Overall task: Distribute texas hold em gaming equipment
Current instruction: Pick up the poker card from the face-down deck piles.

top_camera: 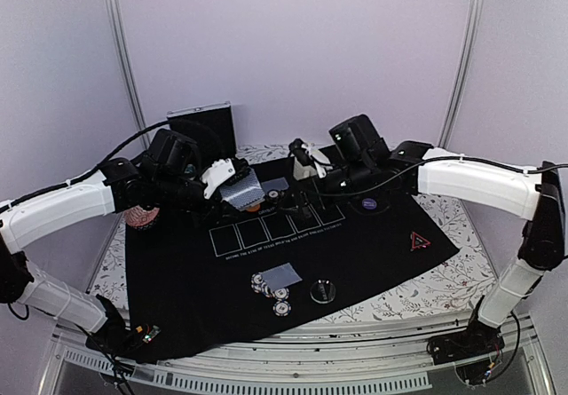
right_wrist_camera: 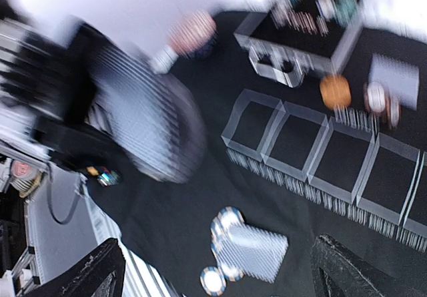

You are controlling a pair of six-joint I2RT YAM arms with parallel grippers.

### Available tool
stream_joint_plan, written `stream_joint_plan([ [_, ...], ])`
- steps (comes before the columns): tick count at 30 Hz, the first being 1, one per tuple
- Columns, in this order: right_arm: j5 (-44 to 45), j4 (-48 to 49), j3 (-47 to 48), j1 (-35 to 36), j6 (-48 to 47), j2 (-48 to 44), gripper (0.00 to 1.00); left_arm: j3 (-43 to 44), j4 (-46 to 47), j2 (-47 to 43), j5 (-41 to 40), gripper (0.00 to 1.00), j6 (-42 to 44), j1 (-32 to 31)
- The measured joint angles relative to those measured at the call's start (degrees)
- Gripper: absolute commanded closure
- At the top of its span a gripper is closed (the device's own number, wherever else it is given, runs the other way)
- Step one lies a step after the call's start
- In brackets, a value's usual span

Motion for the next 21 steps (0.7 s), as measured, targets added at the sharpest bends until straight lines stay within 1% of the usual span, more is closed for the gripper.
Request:
stream_joint_plan([
  [3, -2.3, 10.8, -0.7, 0.5, -1.5, -4.0, 0.01, 0.0, 0.0, 0.0, 1.1, 0.55, 0.3, 0.0],
  [6, -4.7, 17.1, 1.7, 0.9, -2.1, -2.0, 0.01, 0.0, -0.1, 0.0, 1.8, 0.55, 0.6, 0.0],
  [9, -5.7, 19.8, 5.3, 1.0, -2.8, 3.1, 0.00, 0.0, -0.2, 0.0, 2.2, 0.55, 0.6, 0.0],
  [13, -5.8, 19.6, 7.8, 1.0, -3.8, 8.0, 0.05, 0.0, -0.3, 0.0, 2.8, 0.55, 0.7, 0.0],
  [16, -5.9, 19.2, 8.6, 1.0, -4.4, 10.2, 0.11, 0.0, -0.3, 0.0, 3.8, 0.55, 0.9, 0.0],
  [17, -5.9, 18.9, 8.9, 1.0, -4.6, 10.7, 0.15, 0.0, -0.3, 0.0, 3.9, 0.55, 0.9, 0.0],
  [20, -5.6, 18.5, 9.1, 1.0, -5.1, 11.1, 0.32, 0.0, -0.3, 0.0, 4.4, 0.55, 0.9, 0.0],
  [21, -5.4, 18.4, 9.1, 1.0, -5.1, 11.1, 0.36, 0.0, -0.3, 0.0, 4.6, 0.55, 1.0, 0.0],
])
